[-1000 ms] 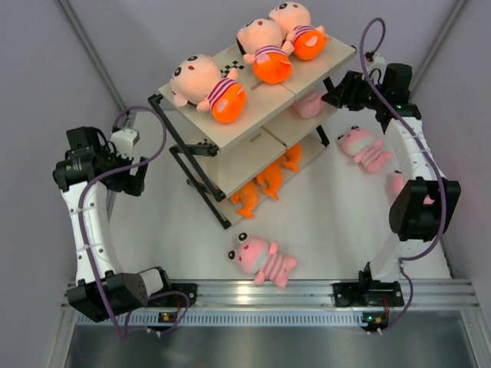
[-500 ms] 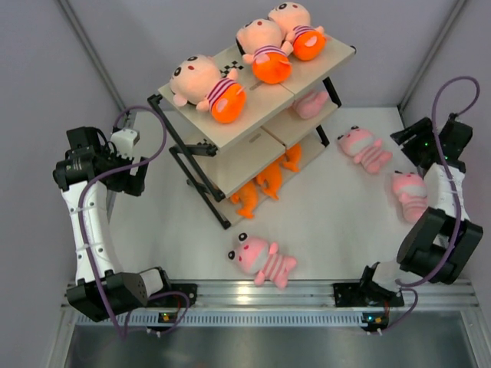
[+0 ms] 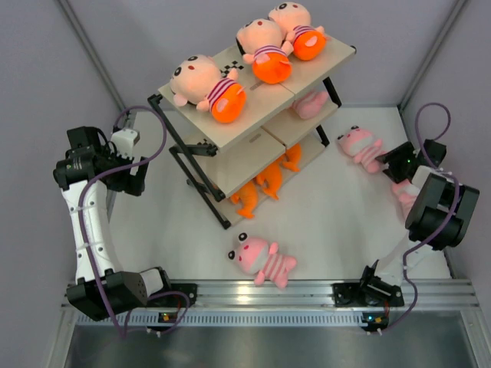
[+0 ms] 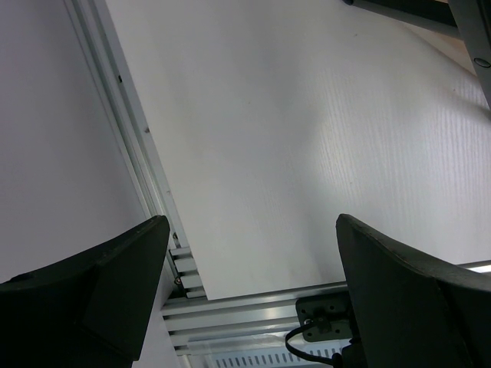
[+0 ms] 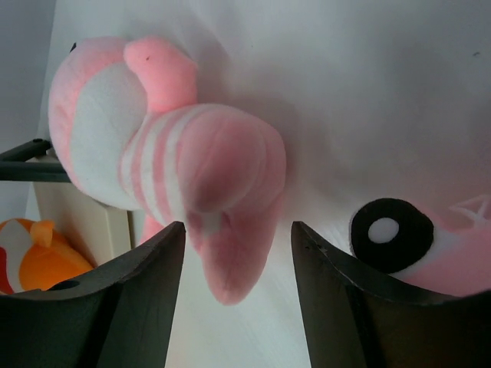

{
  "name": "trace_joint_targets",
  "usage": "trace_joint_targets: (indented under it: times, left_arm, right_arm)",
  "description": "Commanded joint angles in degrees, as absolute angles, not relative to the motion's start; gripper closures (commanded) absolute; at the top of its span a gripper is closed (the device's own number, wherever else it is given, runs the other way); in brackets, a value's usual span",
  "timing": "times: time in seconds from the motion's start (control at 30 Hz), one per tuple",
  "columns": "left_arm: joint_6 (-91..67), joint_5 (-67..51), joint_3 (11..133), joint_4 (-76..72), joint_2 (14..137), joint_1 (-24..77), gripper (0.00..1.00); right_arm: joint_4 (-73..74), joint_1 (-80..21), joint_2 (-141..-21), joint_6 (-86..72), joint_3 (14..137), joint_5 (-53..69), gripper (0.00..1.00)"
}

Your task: Place and organize the stuffed toys onto the shelf

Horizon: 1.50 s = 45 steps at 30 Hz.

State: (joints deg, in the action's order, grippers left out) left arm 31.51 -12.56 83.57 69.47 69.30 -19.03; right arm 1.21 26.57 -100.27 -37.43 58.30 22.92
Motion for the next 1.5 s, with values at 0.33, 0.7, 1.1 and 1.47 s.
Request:
trace_joint_targets:
  times: [0.33,0.7,1.1,1.47]
  left_arm:
    - [30.8,-12.7,84.0,68.0,69.3,-18.8,0.04]
    - [31.5,-15.5,84.0,67.9,70.1,-18.8,0.04]
    - [32.0,-17.3,83.7,67.9,70.6,-18.8,0.04]
    - [31.5,-11.2,72.6,57.7,70.7,-18.9,0.06]
  right_arm:
    - [-10.1,26.7,-100.3,-39.4,58.8,27.2,1.0]
    - [11.0,21.2,-63.6,-39.0,50.4,19.1,1.0]
    - [27.6,-1.4,-43.2,-45.9,54.9,15.9,1.0]
    - [14.2,-26.1,-50.4,-54.8,64.3,8.8,1.0]
